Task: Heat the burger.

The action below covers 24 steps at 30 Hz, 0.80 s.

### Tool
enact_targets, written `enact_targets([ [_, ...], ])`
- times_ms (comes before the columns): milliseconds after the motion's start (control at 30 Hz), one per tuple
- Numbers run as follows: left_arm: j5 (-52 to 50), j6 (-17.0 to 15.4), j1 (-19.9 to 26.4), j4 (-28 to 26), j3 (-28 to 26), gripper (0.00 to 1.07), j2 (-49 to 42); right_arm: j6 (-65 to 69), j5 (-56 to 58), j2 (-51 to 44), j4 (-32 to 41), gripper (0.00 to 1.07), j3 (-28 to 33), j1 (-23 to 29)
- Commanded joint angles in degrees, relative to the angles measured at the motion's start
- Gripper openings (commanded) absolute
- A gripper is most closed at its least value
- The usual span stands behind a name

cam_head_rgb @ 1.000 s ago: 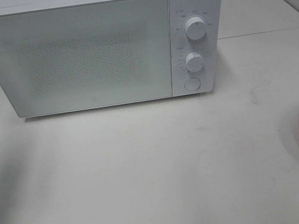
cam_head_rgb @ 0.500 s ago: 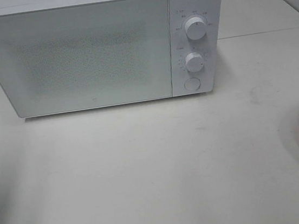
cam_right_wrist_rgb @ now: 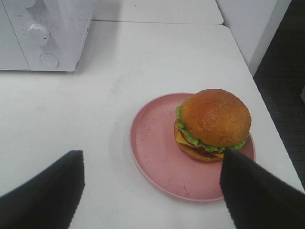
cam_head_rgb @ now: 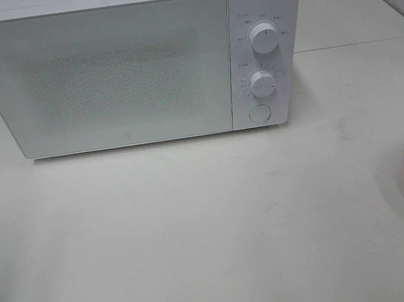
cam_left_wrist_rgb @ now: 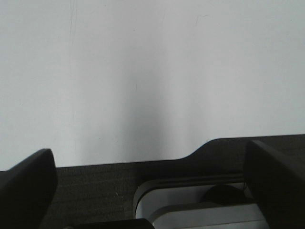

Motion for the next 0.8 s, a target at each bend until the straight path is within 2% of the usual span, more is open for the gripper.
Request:
enact_targets([
  [33, -3.09, -0.74, 0.23, 0.06, 2.18, 0.98, -6.02, -0.46, -0.57, -1.78, -0.17, 0.75, 0.11, -0.17],
  [167, -3.04, -1.49, 0.23, 1.38, 2.18, 0.98, -11.46, -0.46, -0.57, -1.78, -0.17, 0.75, 0.11, -0.17],
  [233, -3.04, -1.83, 0.23, 2.35, 2.18, 0.98, -17.48, -0.46, -0.57, -1.78, -0.17, 0.75, 0.11, -0.17],
  [333, -3.04, -1.83, 0.23, 2.35, 2.18, 0.98, -19.19, -0.46, -0.57, -1.78, -0.17, 0.75, 0.11, -0.17],
  [400, -3.04, -1.83, 0.0, 2.29, 2.18, 0.98, -25.67, -0.46, -0.57, -1.78, -0.17, 0.75, 0.11, -0.17],
  [500, -3.09, -1.83, -0.29, 2.23, 2.18, 0.98, -30.25, -0.46, -0.57, -1.78, -0.17, 0.75, 0.11, -0.17],
  [700, -3.04, -1.83, 0.17, 2.18, 2.18, 0.98, -35.87, -0.46, -0.57, -1.78, -0.17, 0.75, 0.11, -0.17],
  [800, -3.15, -1.83, 0.86, 2.12, 2.23, 0.98, -35.7, -0.46, -0.57, -1.66, -0.17, 0.75, 0.11, -0.17],
])
